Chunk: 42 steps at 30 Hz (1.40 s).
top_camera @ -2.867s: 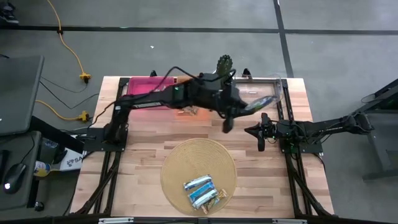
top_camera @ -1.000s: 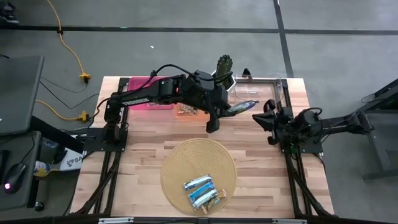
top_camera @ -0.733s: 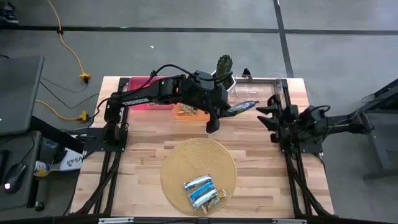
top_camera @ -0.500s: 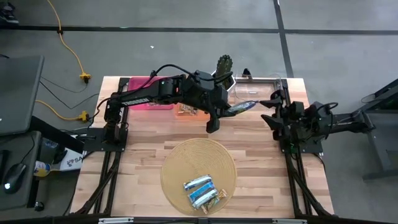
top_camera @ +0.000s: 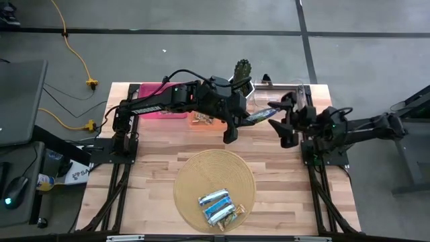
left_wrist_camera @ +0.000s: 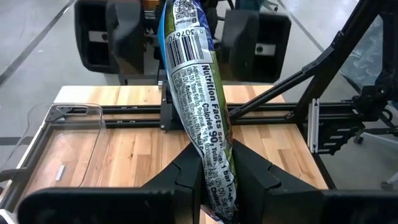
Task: Pick and place Granola Bars by type
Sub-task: Put the blue granola bar into the transparent bin
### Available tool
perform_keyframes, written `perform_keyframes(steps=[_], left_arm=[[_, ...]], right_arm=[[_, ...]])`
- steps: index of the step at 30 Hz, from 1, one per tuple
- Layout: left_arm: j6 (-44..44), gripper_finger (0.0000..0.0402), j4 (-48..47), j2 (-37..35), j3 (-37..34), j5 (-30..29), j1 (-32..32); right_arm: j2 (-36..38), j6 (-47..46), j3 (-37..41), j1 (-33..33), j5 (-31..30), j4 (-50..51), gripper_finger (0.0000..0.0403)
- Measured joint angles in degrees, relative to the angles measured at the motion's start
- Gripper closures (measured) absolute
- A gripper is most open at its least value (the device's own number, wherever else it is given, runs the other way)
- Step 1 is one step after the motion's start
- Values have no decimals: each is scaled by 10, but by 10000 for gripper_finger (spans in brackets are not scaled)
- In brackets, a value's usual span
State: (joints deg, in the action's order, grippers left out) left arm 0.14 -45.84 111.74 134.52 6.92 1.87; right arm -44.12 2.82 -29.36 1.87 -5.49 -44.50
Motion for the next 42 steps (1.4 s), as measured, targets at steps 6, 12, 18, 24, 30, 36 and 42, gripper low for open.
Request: perform_keyframes(steps=[6, 12, 18, 24, 30, 36, 42], left_arm=[[0, 341, 0, 0, 0, 0, 0], [0, 341, 0, 0, 0, 0, 0], [0, 341, 0, 0, 0, 0, 0], [0, 341, 0, 0, 0, 0, 0], [0, 341, 0, 0, 0, 0, 0], [0, 341, 1, 0, 0, 0, 0], [0, 341, 2, 0, 0, 0, 0]], right_arm=[[-9, -32, 0, -12, 32, -50, 136], [-15, -42, 0, -11, 43, -53, 136], [-48, -43, -2, -11, 47, -96, 136], [-93, -40, -44, -11, 76, -93, 137], [-119, -39, -62, -11, 91, -78, 148], [-119, -39, -62, -11, 91, -58, 187], [-118, -37, -62, -11, 91, -51, 246]])
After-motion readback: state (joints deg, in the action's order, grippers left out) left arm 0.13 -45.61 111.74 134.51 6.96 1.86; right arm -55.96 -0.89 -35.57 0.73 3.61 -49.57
